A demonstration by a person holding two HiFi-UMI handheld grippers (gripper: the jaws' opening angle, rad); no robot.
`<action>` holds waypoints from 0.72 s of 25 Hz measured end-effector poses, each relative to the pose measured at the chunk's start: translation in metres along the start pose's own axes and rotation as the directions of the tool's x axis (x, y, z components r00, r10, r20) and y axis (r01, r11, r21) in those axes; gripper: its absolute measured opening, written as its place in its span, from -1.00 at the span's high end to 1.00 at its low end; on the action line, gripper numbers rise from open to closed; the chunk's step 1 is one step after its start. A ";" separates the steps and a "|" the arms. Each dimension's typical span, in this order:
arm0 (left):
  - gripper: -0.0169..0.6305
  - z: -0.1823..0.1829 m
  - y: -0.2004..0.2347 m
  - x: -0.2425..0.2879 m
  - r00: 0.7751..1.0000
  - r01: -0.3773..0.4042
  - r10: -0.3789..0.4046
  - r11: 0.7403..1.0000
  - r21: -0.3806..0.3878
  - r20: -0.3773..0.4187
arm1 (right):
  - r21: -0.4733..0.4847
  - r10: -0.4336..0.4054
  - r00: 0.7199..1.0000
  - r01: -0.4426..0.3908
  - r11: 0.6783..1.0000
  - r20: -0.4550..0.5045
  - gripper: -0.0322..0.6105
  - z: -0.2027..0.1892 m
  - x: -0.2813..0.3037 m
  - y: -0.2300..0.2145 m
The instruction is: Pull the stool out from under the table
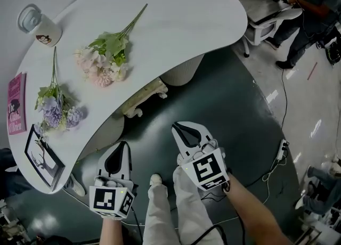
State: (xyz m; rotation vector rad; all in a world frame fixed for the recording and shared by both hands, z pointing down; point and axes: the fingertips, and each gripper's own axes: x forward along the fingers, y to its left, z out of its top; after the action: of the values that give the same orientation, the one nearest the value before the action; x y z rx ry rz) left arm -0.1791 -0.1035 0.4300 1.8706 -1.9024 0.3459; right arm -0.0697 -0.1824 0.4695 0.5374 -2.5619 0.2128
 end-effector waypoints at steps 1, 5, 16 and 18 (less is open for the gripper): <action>0.90 -0.004 0.004 0.005 1.000 -0.007 0.007 1.000 -0.009 0.000 | -0.007 0.001 1.000 -0.001 1.000 -0.007 0.78 -0.005 0.007 -0.003; 0.90 -0.022 0.016 0.022 0.999 -0.035 0.034 0.999 -0.014 -0.013 | -0.004 0.015 0.999 -0.016 1.000 -0.047 0.78 -0.030 0.036 -0.007; 0.77 -0.087 0.045 0.081 0.993 -0.074 0.070 0.996 -0.040 -0.095 | 0.062 0.054 0.989 -0.046 0.997 -0.137 0.52 -0.090 0.122 -0.033; 0.63 -0.100 0.054 0.091 0.990 -0.091 0.082 0.993 -0.073 -0.116 | 0.076 0.050 0.988 -0.039 0.996 -0.146 0.37 -0.096 0.138 -0.040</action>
State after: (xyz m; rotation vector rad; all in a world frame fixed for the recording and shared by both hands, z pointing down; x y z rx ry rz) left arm -0.2173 -0.1335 0.5676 1.6857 -1.8977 0.3902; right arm -0.1197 -0.2407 0.6243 0.4731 -2.4305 0.3504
